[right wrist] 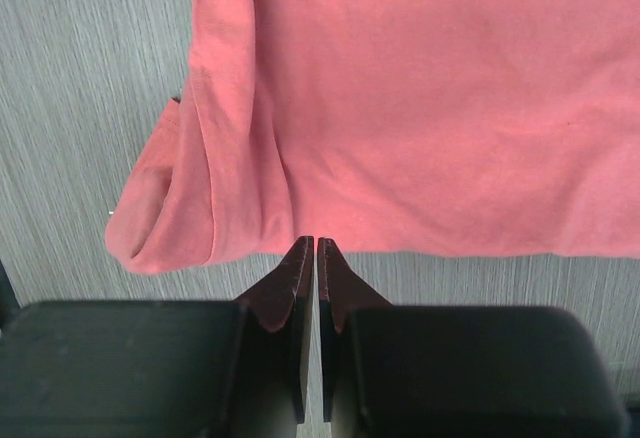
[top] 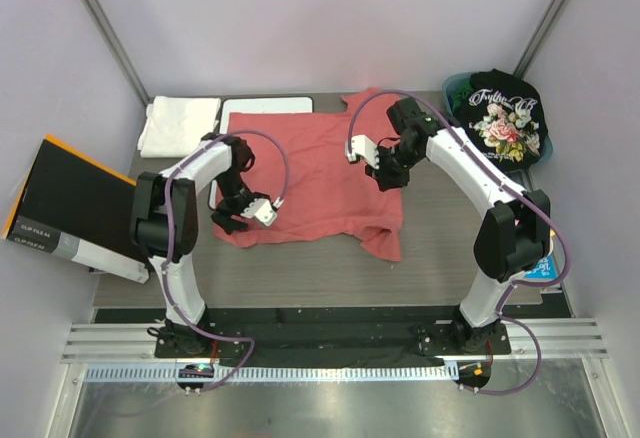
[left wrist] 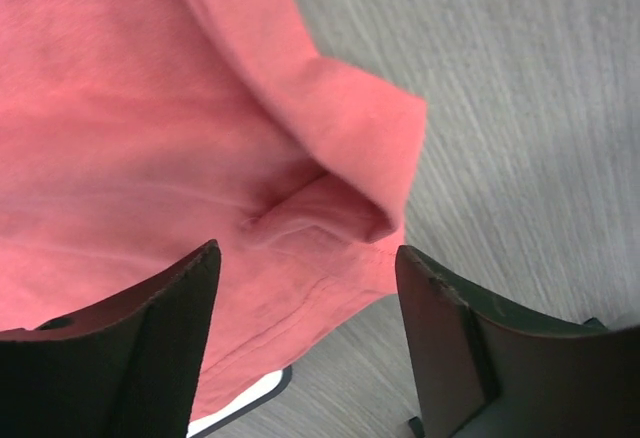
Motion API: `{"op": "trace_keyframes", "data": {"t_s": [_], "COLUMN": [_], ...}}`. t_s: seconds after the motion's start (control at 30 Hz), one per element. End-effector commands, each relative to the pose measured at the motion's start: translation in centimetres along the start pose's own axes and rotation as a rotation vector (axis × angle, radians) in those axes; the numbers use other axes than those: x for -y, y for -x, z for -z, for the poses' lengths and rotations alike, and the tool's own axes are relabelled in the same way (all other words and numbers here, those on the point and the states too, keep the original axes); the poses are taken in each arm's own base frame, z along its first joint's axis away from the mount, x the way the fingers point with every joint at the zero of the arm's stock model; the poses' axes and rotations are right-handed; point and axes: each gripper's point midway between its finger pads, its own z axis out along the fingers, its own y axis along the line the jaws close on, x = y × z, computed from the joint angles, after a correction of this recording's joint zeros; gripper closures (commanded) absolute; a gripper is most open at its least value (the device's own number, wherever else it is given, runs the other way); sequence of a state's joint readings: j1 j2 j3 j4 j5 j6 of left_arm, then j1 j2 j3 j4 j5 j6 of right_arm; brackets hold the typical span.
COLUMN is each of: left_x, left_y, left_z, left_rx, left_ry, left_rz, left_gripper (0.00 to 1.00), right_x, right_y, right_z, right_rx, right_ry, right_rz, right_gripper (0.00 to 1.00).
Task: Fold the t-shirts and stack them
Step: Flatten out the tshirt
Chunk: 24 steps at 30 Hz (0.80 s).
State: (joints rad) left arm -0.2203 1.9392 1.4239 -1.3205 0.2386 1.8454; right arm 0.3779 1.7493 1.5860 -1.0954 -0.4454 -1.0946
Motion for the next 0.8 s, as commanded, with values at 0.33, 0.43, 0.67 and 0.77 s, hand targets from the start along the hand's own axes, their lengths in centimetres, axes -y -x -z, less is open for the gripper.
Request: {"op": "trace_keyframes", "data": {"t_s": [0.33,0.43,0.67,0.77], "left_x": [9.0,9.2,9.5,9.1], "left_y": [3.9,4.2,4.5,4.3], "left_z": [-0.3,-0.6,-2.1,-2.9], "left_rx": [0.113,0.127,0.133,0.127], "left_ry": [-0.225,-0.222,-0.22,-0.208], "left_rz": [0.064,0.074,0.084,0.096], "left_gripper": [0.28,0.29,0.45,0.51], "right_x": [1.3,1.3,1.5,1.6], "right_y": [0.9,0.9,1.2,1.4], "right_z": [0.9,0.9,1.0,1.2], "right_rx": [0.011,0.007,0.016,0.02], "right_ry": [-0.057,-0.057,-0.071,-0.081], "right_rz": [0.009,0.013,0.011,0.008], "right_gripper": [0.92,0.93,0.94,0.96]}}
